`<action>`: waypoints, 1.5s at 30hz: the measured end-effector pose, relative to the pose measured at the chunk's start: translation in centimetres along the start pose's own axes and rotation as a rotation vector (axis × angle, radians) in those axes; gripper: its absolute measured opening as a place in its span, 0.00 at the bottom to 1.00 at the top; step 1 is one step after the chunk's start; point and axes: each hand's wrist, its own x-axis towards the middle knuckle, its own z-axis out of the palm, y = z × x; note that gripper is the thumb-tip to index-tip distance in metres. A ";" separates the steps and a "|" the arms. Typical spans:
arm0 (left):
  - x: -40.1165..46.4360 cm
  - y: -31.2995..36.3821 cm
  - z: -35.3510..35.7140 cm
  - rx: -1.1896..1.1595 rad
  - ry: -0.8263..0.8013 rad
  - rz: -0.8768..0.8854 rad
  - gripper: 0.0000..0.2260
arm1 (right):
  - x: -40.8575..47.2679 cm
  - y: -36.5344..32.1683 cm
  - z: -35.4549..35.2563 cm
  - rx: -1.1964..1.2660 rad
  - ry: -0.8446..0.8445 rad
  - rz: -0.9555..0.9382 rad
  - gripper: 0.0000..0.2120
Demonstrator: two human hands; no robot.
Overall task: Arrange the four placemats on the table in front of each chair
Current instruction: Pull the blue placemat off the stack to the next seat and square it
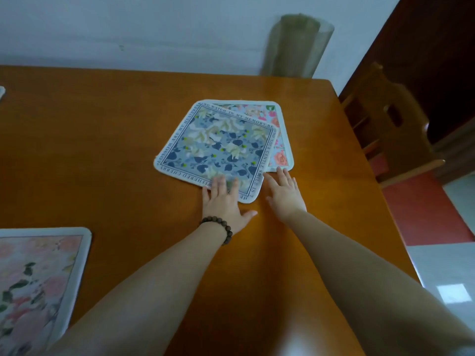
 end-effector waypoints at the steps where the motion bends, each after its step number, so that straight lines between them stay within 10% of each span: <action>1: 0.7 0.7 0.5 0.011 0.006 0.008 0.44 | 0.8 0.3 0.2 0.012 0.009 -0.007 0.32; 26: 0.1 -5.9 1.2 -0.129 -0.028 0.158 0.19 | 5.4 0.3 1.6 0.073 0.090 -0.301 0.24; 45: -14.7 -10.0 -1.1 -0.498 -0.126 -0.030 0.16 | -12.4 -4.7 2.7 -0.133 -0.046 -0.268 0.20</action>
